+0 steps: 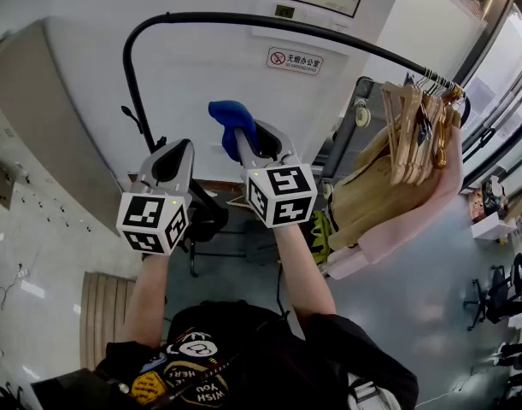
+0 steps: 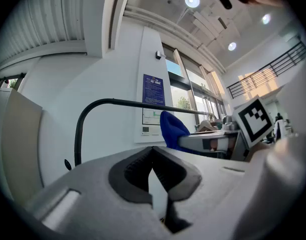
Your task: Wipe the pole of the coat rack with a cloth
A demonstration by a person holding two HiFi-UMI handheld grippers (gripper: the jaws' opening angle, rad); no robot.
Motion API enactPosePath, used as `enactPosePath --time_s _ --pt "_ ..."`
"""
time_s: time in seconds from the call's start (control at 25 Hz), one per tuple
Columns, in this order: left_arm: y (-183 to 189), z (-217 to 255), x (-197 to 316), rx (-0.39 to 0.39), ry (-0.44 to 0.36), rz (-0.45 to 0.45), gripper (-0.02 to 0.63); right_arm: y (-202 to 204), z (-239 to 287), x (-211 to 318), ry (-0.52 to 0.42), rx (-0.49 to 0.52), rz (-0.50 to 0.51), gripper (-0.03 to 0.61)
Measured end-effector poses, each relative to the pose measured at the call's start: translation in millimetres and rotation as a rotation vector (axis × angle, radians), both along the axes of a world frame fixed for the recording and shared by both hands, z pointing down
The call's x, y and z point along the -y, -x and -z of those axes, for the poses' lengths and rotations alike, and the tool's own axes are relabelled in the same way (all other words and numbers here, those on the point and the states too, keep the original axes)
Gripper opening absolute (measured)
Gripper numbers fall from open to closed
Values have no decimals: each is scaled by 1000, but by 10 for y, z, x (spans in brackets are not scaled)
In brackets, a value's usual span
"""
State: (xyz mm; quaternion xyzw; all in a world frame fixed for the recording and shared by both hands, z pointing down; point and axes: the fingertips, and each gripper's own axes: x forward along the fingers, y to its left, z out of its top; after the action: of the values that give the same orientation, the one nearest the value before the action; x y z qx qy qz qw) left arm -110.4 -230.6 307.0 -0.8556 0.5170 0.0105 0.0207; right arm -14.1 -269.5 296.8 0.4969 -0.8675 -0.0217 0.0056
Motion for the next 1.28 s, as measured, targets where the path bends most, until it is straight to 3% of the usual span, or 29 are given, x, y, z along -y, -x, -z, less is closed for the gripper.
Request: enactPosePath --time_s 0.64,0.96,1.28 --pt "38 -31 -37 -24 10 55 2 53 92 180 -5 -13 48 75" --pt "203 87 46 -15 -13 105 3 495 628 522 -93 -23 105 75" --pt "402 304 329 -13 -48 59 3 827 1060 982 -111 -27 45 75"
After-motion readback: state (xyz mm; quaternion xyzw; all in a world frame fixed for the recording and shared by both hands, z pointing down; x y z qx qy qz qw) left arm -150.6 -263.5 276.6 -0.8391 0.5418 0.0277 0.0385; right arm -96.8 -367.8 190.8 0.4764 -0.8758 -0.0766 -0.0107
